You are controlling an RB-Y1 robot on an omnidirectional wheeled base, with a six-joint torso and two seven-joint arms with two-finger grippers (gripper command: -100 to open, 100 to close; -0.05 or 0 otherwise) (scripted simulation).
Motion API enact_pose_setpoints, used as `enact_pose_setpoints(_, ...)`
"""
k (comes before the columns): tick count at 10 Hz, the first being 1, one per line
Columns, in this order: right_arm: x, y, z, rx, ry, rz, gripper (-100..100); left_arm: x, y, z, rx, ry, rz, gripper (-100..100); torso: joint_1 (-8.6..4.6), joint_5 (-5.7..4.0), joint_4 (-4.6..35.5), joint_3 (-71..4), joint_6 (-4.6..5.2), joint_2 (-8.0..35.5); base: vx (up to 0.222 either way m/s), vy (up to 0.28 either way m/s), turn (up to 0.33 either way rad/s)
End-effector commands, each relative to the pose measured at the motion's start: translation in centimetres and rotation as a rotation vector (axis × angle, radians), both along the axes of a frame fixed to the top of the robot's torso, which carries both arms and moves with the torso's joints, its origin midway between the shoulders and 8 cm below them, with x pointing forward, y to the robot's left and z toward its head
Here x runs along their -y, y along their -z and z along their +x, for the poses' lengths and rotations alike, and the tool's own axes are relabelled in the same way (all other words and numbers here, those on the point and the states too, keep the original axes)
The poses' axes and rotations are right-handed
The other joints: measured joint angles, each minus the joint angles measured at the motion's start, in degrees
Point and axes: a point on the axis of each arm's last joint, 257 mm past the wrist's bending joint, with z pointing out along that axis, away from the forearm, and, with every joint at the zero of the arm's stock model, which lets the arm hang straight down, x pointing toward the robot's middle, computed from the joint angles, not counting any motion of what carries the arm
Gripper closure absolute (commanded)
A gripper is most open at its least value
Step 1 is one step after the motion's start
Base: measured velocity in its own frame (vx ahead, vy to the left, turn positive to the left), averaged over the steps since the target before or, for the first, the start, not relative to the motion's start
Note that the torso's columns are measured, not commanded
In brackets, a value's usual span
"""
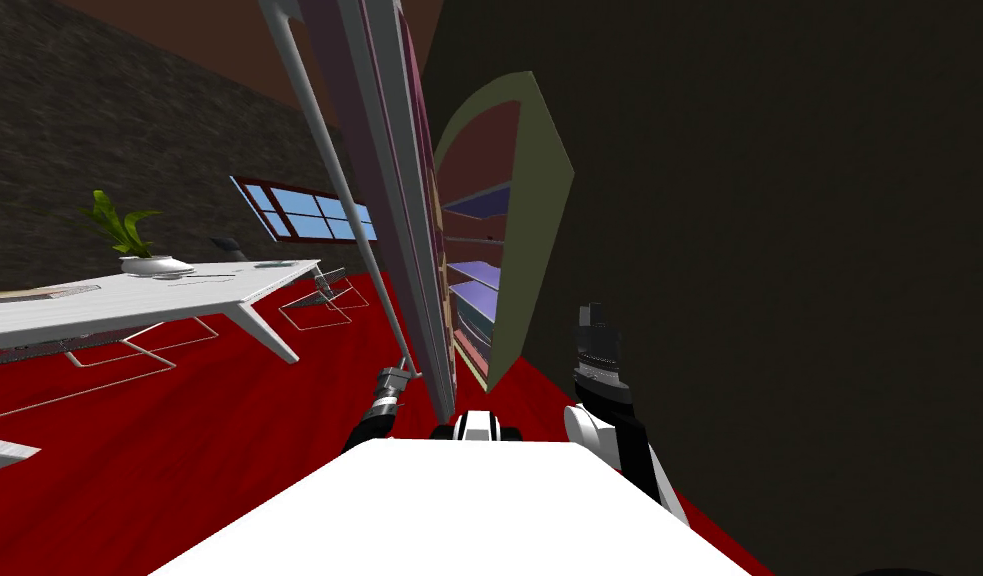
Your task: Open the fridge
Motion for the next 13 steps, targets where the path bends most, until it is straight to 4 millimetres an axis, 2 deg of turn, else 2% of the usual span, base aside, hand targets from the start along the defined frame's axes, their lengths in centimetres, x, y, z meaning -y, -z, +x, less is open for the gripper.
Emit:
enact_pose_setpoints(1, 0.0, 0.0, 0.0, 0.000, 0.000, 0.000, 0, 0.1, 0.4, -0.1, 0.002, 0.002, 0.008, -100, -0.45, -0.10, -0.1, -0.1, -0.02, -0.1, -0.012, 0.045, -0.013)
enact_pose_setpoints(3, 0.0, 0.0, 0.0, 0.000, 0.000, 0.000, 0, 0.2, 0.9, -0.1, 0.003, 0.004, 0.012, -100, -0.18, 0.13, -0.2, 0.0, 0.23, -0.2, -0.005, 0.034, 0.008)
enact_pose_setpoints(7, 0.0, 0.0, 0.0, 0.000, 0.000, 0.000, 0, 0.6, 2.0, -0.3, -0.002, 0.006, 0.022, -100, 0.34, 0.13, -0.1, 0.0, -0.02, -0.1, 0.001, 0.013, -0.017)
enact_pose_setpoints(10, 0.0, 0.0, 0.0, 0.000, 0.000, 0.000, 0, 0.6, 2.9, -0.5, -0.006, 0.013, 0.040, -100, 0.24, 0.13, -0.1, 0.0, 0.03, -0.1, 0.000, 0.035, -0.010)
enact_pose_setpoints(13, 0.0, 0.0, 0.0, 0.000, 0.000, 0.000, 0, 2.3, 4.2, -0.6, -0.008, 0.002, 0.004, -100, 0.07, 0.03, 0.0, 0.0, -0.02, 0.1, 0.001, 0.026, -0.011)
